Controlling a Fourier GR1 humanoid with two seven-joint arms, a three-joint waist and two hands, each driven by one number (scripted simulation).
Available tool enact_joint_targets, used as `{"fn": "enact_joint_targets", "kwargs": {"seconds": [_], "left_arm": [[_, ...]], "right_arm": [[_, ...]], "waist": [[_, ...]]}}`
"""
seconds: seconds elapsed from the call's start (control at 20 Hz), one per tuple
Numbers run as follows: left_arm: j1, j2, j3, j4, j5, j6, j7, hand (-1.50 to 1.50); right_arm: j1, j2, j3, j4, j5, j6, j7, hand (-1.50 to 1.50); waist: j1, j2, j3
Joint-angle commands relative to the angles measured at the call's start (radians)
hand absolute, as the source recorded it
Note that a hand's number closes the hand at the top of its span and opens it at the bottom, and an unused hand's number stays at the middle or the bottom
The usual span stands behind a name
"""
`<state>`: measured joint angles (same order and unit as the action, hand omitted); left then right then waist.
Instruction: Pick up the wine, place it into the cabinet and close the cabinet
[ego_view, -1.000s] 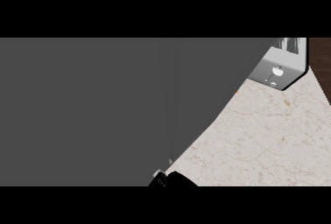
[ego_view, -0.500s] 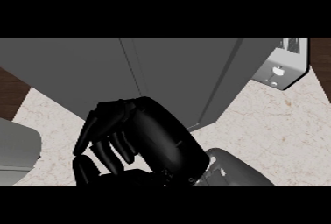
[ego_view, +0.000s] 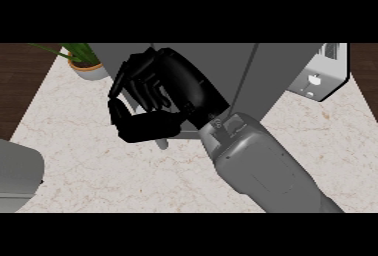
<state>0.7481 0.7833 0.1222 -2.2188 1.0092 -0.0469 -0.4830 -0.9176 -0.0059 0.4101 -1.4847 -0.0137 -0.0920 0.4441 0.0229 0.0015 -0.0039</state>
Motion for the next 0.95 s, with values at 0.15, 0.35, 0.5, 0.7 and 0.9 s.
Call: {"fn": "enact_joint_targets", "kwargs": {"seconds": [0.15, 0.35, 0.5, 0.7, 0.9], "left_arm": [[-0.099, -0.050, -0.131, -0.038, -0.079, 0.090, 0.073, -1.50], [-0.197, -0.055, -0.158, 0.000, -0.083, 0.137, 0.112, -1.50], [-0.214, -0.071, -0.159, 0.043, -0.107, 0.130, 0.097, -1.50], [-0.237, -0.091, -0.207, 0.038, -0.127, 0.158, 0.110, -1.50], [-0.295, -0.131, -0.259, 0.089, -0.169, 0.185, 0.098, -1.50]], "right_arm": [[-0.029, -0.041, -0.113, 0.245, -0.001, 0.072, -0.185, 1.50], [-0.064, -0.105, -0.168, 0.254, -0.024, 0.128, -0.208, 1.50], [-0.067, -0.112, -0.165, 0.271, 0.008, 0.104, -0.221, 1.50], [-0.080, -0.141, -0.191, 0.314, 0.004, 0.115, -0.257, 1.50], [-0.101, -0.148, -0.207, 0.322, -0.027, 0.145, -0.259, 1.50]], "waist": [[-0.008, 0.009, 0.004], [-0.026, 0.012, 0.004], [-0.022, 0.009, 0.003], [-0.016, 0.013, 0.004], [-0.029, 0.014, 0.003]]}}
